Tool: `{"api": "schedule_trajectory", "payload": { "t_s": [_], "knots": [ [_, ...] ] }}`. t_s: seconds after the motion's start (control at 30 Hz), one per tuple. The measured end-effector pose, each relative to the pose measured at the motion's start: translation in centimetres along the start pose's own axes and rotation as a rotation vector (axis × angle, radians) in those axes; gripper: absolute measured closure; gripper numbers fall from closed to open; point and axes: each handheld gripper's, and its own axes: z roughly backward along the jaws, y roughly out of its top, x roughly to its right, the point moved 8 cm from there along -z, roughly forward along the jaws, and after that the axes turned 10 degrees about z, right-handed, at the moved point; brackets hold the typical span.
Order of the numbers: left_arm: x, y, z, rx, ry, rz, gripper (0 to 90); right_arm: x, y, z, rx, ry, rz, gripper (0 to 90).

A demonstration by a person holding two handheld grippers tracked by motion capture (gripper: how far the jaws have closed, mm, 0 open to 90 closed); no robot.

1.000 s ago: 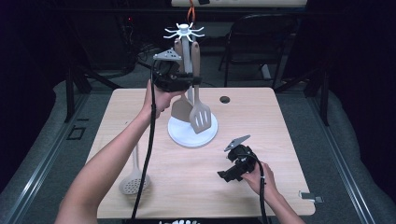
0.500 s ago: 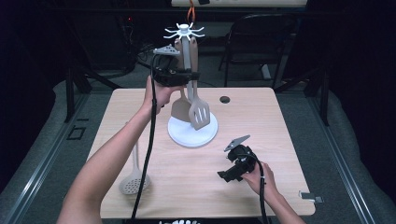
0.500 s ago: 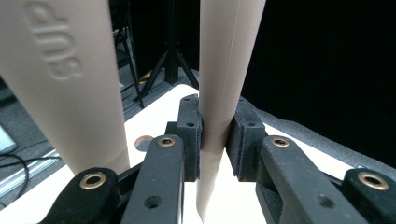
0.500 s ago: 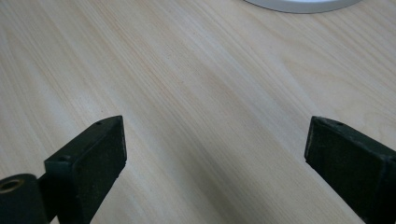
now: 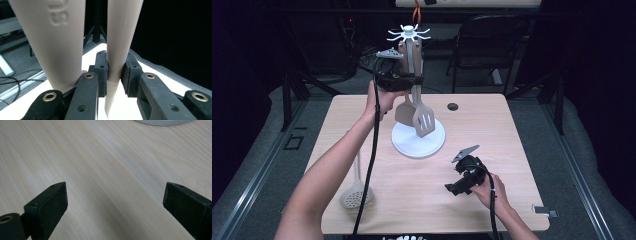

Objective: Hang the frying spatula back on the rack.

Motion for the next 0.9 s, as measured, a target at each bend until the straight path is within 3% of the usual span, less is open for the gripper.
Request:
{"api": "schedule_trajectory", "payload": {
  "t_s": [0.17, 0.37, 0.63, 0.9],
  "knots": [
    [0.0, 0.0, -0.1, 0.003, 0.020, -0.012, 76.4, 0.0, 0.0, 0.0, -0.003, 0.002, 0.004, 5.3],
    [0.2, -0.2, 0.0, 0.001, 0.016, -0.008, 75.5, 0.0, 0.0, 0.0, -0.004, 0.000, 0.010, 5.3],
    [1.0, -0.8, 0.5, -0.001, -0.022, -0.004, 63.6, -0.2, 0.1, 0.0, 0.005, 0.002, 0.010, 5.4],
    [1.4, -1.7, 1.0, -0.022, -0.002, 0.013, 43.6, -0.2, 0.1, 0.0, -0.005, 0.002, 0.018, 5.4]
  ]
}}
